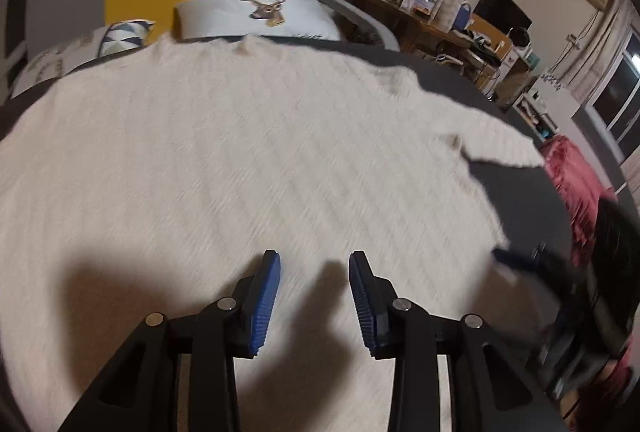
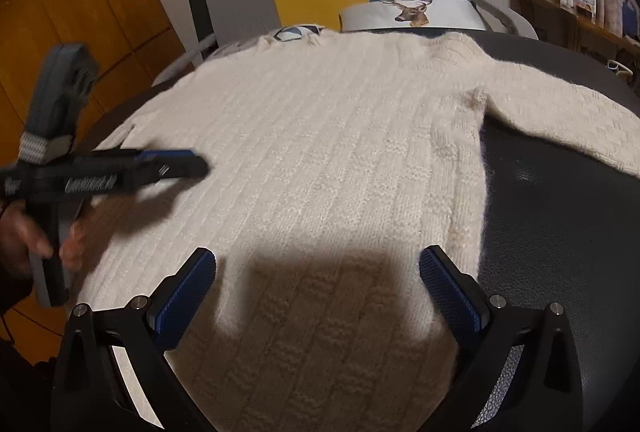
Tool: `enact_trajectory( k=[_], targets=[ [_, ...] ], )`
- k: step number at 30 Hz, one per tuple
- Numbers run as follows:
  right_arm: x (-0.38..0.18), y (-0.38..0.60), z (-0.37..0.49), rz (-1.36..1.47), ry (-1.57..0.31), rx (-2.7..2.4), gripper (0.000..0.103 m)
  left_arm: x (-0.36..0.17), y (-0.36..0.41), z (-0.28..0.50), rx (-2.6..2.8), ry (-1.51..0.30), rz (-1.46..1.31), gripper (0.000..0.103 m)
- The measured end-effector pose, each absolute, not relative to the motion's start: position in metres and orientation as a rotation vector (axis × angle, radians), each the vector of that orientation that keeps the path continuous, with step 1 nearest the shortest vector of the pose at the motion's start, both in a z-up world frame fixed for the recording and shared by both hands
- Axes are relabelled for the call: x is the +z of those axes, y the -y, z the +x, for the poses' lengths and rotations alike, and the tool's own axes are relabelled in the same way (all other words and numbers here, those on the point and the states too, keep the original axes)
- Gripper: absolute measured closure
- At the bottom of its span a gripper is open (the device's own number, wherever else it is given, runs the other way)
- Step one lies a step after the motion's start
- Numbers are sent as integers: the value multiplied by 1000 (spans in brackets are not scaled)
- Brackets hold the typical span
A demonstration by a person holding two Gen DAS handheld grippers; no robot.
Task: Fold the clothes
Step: 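Grasp the sweater side edge with the right gripper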
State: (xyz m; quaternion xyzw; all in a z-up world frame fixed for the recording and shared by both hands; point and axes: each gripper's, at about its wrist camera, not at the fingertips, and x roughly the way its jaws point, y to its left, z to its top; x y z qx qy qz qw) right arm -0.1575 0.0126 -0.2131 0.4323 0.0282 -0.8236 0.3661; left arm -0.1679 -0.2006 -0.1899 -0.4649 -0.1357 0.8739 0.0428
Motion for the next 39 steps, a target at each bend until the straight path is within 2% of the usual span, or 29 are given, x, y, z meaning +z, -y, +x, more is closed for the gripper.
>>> enact_trajectory(
  k=[2,4,8,12,19,23,27,28,29,30,31,32,35,37,39],
  targets=[
    [-211,-16,-161,1134,-51,-2081,0,-185,191,-188,2665,374,-1408,68],
    [-201,-31,-177,1171,68,-2000,0,-184,179,-205,2660,304,-1389,68],
    [-170,-120,-216,1057,387,-2110,0,-193,161,-221,2621,267,-1412,68],
    [-164,-240,-267,995,731,-2257,0,-200,154,-218,2640,226,-1393,67],
    [-190,-376,-336,988,1299,-2408,0,-202,157,-215,2643,245,-1378,66],
    [-208,-392,-361,1028,1419,-2408,0,-203,152,-215,2656,202,-1378,65],
    [-205,-380,-378,1030,1428,-2455,1,-202,149,-214,2661,178,-1377,63],
    [-207,-378,-380,1050,1418,-2471,6,-202,150,-213,2661,181,-1377,63],
    [-207,-378,-384,1079,1396,-2491,23,-202,150,-213,2659,187,-1376,63],
    [-210,-382,-387,1132,1386,-2500,35,-203,150,-212,2658,193,-1374,63],
    [-215,-385,-386,1166,1397,-2497,63,-203,150,-212,2657,196,-1373,63],
    [-221,-388,-386,1201,1407,-2494,82,-203,150,-212,2656,199,-1372,63],
    [-224,-389,-386,1244,1359,-2530,94,-203,148,-211,2659,196,-1371,63],
    [-221,-387,-387,1264,1301,-2567,96,-203,147,-210,2658,194,-1372,63],
    [-217,-386,-387,1280,1257,-2597,89,-203,147,-210,2657,197,-1371,63]
  ],
)
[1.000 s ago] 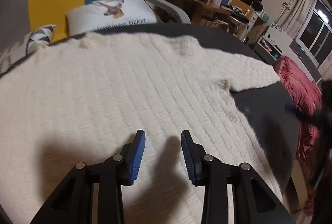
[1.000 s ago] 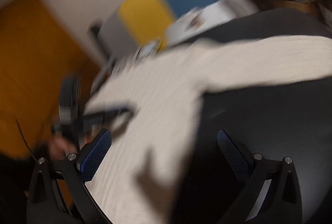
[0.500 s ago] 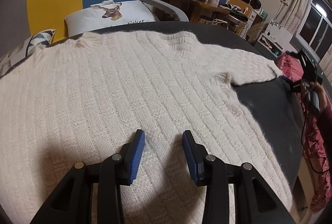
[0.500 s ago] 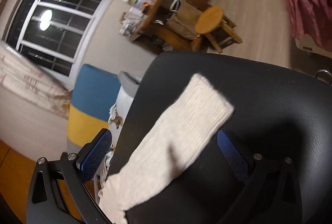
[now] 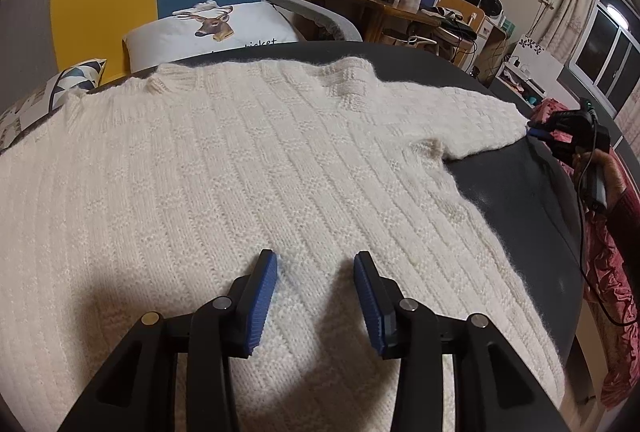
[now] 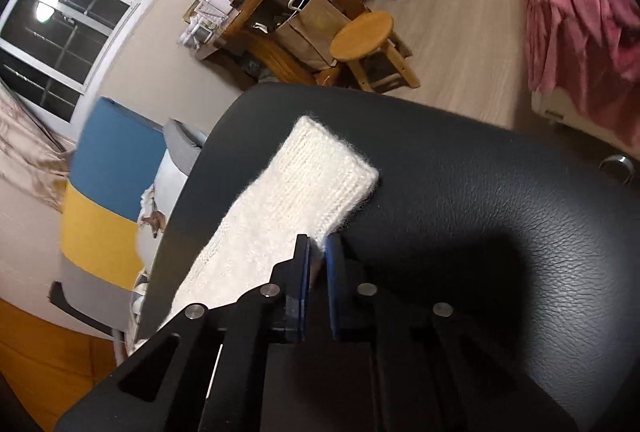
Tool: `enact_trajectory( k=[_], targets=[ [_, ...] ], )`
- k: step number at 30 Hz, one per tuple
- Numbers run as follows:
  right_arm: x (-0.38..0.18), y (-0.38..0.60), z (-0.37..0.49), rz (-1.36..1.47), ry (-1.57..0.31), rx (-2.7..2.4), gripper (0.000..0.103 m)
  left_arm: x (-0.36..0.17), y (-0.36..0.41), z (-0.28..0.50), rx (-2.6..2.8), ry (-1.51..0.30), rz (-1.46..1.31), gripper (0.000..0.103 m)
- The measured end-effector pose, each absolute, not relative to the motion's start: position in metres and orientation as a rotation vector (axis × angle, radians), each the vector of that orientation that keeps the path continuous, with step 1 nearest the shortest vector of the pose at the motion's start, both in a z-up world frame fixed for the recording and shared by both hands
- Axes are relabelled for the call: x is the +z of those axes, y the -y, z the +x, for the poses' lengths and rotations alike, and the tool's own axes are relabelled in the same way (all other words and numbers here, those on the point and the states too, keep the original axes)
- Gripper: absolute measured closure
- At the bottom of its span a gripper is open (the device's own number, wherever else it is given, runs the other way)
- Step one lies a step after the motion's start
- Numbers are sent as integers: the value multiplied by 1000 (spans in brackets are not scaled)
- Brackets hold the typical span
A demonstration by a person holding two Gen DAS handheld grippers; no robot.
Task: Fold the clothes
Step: 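Grasp the sweater side edge with the right gripper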
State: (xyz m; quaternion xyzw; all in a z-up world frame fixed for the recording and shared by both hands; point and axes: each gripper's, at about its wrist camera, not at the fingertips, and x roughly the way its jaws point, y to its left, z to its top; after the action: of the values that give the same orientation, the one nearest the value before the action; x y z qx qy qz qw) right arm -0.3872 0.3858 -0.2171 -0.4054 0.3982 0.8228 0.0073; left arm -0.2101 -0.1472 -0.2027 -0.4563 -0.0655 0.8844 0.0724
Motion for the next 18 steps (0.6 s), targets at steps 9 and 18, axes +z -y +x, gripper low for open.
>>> enact_trajectory(
  k=[9,18],
  targets=[
    [-207,-419,-380,-1175,-1318,2446,21,-203,150,-210,2648,231,-1357,61],
    [-205,-376,-430,-1391,-964,2585,93,-203,150,-210,2642,239,-1352,59]
  ],
)
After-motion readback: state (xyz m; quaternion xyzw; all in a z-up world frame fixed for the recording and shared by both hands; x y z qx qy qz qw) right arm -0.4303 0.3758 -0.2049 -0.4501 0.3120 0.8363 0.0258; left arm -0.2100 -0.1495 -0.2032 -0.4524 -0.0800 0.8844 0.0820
